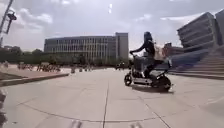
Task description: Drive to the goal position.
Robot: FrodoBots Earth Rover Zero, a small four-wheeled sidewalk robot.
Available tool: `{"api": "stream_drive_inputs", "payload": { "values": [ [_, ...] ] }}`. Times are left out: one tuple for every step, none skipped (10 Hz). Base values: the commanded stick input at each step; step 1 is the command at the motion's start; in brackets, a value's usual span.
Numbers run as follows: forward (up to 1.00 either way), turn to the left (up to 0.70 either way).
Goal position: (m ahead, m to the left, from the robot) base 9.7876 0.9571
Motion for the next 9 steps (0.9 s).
{"api": "stream_drive_inputs", "payload": {
  "values": [
    [0.99, 0.04],
    [0.99, 0.04],
    [0.99, 0.04],
    [0.99, 0.04],
    [0.99, 0.04],
    [0.99, 0.04],
    [0.99, 0.04],
    [0.99, 0.04],
    [0.99, 0.04]
  ]
}}
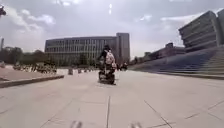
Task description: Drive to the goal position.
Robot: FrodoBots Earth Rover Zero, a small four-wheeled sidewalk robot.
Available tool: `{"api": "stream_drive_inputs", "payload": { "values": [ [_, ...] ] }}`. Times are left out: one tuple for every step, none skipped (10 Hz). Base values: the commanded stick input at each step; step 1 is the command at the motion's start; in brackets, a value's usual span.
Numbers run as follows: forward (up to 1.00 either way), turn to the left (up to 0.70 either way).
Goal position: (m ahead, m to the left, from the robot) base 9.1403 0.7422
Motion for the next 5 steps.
{"api": "stream_drive_inputs", "payload": {
  "values": [
    [0.99, 0.04],
    [0.99, 0.04],
    [0.99, 0.04],
    [0.99, 0.04],
    [0.99, 0.04]
  ]
}}
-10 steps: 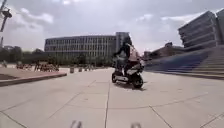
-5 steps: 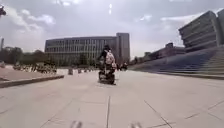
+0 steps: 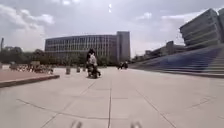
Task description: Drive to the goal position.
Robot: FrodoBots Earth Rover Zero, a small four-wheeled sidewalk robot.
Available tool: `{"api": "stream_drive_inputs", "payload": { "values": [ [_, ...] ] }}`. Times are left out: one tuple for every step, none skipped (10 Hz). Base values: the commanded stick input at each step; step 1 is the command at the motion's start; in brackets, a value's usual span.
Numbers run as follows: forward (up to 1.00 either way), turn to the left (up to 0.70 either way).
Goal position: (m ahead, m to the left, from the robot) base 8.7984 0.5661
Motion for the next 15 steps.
{"api": "stream_drive_inputs", "payload": {
  "values": [
    [0.99, 0.04],
    [0.99, 0.04],
    [0.99, 0.04],
    [0.99, 0.04],
    [0.99, 0.04],
    [0.99, 0.04],
    [0.99, 0.04],
    [0.99, 0.04],
    [0.99, 0.04],
    [0.99, 0.04],
    [0.99, 0.04],
    [0.99, 0.04],
    [0.99, 0.04],
    [0.99, 0.04],
    [0.99, 0.04]
  ]
}}
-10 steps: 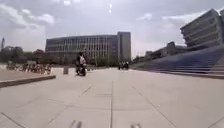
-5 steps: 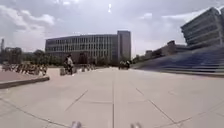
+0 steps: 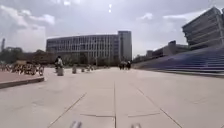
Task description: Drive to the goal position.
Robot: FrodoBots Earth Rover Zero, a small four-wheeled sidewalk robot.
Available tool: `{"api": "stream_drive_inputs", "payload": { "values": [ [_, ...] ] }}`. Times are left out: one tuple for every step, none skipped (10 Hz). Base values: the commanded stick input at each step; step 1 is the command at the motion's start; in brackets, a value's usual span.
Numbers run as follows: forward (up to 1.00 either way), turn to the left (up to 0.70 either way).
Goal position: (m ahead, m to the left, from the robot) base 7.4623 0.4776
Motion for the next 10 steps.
{"api": "stream_drive_inputs", "payload": {
  "values": [
    [0.99, 0.04],
    [0.99, 0.04],
    [0.99, 0.04],
    [0.99, 0.04],
    [0.99, 0.04],
    [0.99, 0.04],
    [0.99, 0.04],
    [0.99, 0.04],
    [0.99, 0.04],
    [0.99, 0.04]
  ]
}}
